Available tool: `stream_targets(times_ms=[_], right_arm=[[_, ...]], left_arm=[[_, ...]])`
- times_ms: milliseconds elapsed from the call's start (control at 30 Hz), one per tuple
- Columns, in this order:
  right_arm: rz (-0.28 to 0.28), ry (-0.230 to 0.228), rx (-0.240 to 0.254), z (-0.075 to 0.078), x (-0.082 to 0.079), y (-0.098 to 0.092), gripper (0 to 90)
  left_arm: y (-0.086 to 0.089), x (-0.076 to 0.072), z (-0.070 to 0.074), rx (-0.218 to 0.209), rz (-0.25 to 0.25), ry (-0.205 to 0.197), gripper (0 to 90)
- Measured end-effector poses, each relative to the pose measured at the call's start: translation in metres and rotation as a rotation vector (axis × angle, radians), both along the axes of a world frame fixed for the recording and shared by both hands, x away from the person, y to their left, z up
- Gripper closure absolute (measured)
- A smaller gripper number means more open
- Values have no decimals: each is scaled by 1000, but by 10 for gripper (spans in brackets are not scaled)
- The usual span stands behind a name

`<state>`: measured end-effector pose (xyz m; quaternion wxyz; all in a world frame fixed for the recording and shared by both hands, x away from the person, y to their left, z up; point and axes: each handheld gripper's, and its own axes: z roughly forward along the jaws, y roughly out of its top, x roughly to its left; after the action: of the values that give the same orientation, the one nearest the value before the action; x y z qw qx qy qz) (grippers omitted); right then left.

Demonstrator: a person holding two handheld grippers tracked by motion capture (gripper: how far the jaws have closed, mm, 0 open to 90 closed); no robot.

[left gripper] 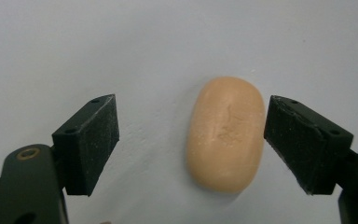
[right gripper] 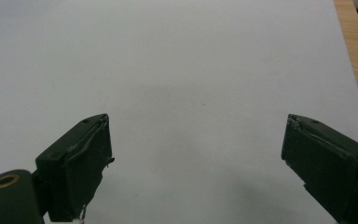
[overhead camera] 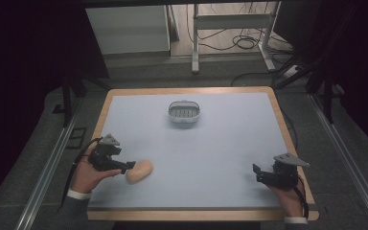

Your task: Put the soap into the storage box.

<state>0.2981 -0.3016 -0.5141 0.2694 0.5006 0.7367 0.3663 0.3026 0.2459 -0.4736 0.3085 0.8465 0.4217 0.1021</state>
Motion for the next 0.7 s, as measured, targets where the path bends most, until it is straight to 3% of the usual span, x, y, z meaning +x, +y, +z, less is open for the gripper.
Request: stream_targets(times_ms=[200, 700], right_arm=[[3, 5, -7, -1, 0, 0, 85], [6, 3, -17, 0, -1, 2, 85]], left_arm=[[-11, 2, -3, 17, -60, 34, 169], [-22, 7, -15, 89, -91, 103, 200]])
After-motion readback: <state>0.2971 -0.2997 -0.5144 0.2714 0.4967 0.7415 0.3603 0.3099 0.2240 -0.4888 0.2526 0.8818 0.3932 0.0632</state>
